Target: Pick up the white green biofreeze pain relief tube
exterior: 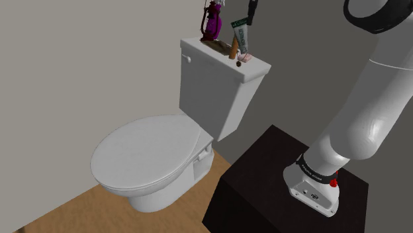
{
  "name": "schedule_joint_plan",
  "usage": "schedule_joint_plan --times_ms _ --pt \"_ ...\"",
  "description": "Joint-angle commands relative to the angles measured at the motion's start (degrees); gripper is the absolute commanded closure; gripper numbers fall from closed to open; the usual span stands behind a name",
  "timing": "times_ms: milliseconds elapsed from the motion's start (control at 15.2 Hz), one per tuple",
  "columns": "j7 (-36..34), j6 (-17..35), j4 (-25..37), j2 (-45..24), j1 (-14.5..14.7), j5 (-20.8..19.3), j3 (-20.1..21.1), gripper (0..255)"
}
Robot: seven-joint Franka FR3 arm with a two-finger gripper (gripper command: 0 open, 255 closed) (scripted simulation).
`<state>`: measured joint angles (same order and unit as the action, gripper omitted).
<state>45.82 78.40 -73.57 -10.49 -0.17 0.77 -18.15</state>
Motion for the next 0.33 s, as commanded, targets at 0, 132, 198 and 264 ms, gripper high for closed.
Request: schedule_joint_plan --times_ms 0,132,198,264 --pt "0.2 -2.3 3.3 -1.1 -0.2 0.3 -0.1 255" --pt "0.4 -4.4 6.4 -2.1 -0.6 0.7 -0.2 255" --pt "0.4 -4.6 6.7 -2.2 -0.6 0.7 -0.2 255" --pt "0.4 -4.6 6.7 -2.2 -0.6 0.7 -0.2 255"
